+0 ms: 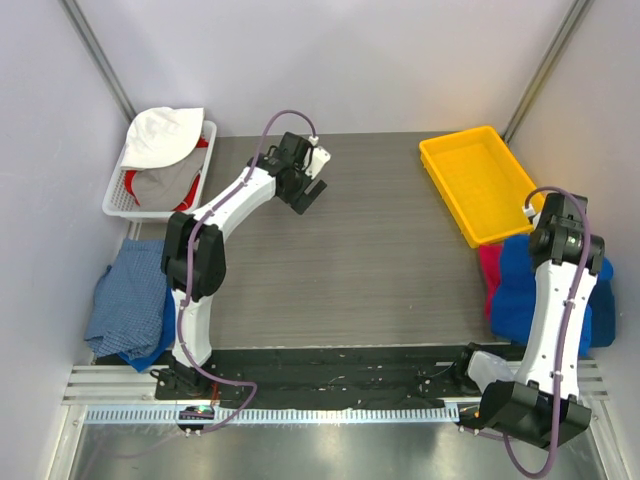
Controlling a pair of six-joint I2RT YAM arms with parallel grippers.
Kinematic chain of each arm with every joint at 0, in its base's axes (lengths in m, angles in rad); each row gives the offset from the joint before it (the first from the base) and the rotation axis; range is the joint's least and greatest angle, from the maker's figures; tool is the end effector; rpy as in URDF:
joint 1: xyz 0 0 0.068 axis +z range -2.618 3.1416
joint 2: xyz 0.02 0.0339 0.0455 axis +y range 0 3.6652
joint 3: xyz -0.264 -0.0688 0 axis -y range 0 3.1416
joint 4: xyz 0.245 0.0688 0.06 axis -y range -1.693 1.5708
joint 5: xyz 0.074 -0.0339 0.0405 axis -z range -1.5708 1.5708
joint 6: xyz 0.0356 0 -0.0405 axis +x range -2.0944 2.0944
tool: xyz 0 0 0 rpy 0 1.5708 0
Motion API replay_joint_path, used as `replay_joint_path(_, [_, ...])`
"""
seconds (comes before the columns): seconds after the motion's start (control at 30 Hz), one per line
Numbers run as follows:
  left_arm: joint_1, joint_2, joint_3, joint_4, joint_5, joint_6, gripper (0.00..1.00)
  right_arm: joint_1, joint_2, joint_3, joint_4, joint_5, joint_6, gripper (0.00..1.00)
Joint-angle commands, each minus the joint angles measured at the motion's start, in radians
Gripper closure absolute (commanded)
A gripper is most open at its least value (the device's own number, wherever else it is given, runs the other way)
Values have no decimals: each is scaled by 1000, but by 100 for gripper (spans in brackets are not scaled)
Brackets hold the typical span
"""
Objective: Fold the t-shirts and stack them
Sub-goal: Put the neatly folded tshirt into the corner of the board with the right arm
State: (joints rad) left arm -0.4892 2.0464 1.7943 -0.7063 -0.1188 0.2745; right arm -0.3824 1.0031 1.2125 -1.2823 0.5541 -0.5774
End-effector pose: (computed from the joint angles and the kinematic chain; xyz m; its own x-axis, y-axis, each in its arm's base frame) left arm 0.4045 -0.2105 0.2557 -0.5851 0.6164 -0.5270 0.5870 0.7703 0.2492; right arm 0.1368 -0.0752 0.3541 -0.9835 -0.1048 -0.1478 0.0163 0.7614 -0.6480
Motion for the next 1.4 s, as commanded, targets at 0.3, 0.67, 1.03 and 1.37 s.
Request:
replay_joint_path(0.3, [-2,-8,54,28,28,12,11,-82,183,-66,307,185,-153,99])
replay_joint_path(0.67, [0,15,74,24,27,22,12,-205,273,-191,538,265,-282,99])
replay_joint_path(1.03, [0,12,56,25,33,17,12,-225,313,-148,615,248,-289,71])
replay_joint_path(1.37, [-2,14,60,18,31,11,12,-225,229,-123,607,202,-291,52])
